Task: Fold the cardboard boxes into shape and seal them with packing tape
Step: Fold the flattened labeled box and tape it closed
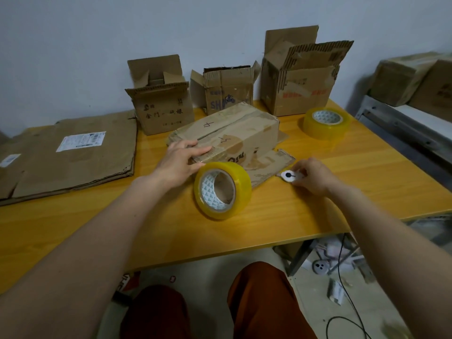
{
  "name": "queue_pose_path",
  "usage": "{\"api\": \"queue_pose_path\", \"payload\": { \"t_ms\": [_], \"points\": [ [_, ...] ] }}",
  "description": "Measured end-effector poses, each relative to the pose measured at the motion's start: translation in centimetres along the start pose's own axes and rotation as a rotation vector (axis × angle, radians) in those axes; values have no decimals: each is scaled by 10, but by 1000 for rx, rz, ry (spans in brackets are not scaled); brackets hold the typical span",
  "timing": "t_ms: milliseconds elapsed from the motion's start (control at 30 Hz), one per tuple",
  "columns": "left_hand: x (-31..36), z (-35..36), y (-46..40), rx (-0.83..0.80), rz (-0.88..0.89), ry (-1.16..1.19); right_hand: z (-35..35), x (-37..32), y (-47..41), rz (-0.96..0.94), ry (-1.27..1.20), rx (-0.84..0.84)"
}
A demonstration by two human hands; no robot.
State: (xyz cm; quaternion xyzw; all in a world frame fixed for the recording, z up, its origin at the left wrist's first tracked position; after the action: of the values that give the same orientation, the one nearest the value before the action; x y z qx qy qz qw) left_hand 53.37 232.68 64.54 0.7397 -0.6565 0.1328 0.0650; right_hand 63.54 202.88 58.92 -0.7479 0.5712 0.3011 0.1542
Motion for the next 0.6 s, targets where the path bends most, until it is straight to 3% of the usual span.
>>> {"api": "queue_pose_path", "payload": {
  "t_ms": [167,233,300,400,600],
  "points": [
    [-1,3,4,42,-3,37,4,-26,20,26,-681,-10],
    [-1,4,4,60,-3,44,20,-50,28,28,-1020,-113],
    [-3,5,4,76,0,54,40,-77,37,57,-1191,-222],
    [-7,5,7,103,-40,112,62,-107,49,37,-1139,-294],
    [-20,6,12,112,-252,330,60,-136,67,-135,-805,-332]
  ]
}}
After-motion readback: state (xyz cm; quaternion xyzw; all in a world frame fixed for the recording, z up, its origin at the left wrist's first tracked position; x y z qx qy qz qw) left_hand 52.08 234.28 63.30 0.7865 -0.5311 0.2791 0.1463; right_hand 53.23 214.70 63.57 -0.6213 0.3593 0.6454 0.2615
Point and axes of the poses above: each hand's wrist, its own y-axis away from the middle knuckle, its own z-axis out of the palm, x = y × z, the point moved 5 cm from there along -y, towards the middle knuckle, and after that the axes turned 10 degrees about -y, right-handed, at the moved point
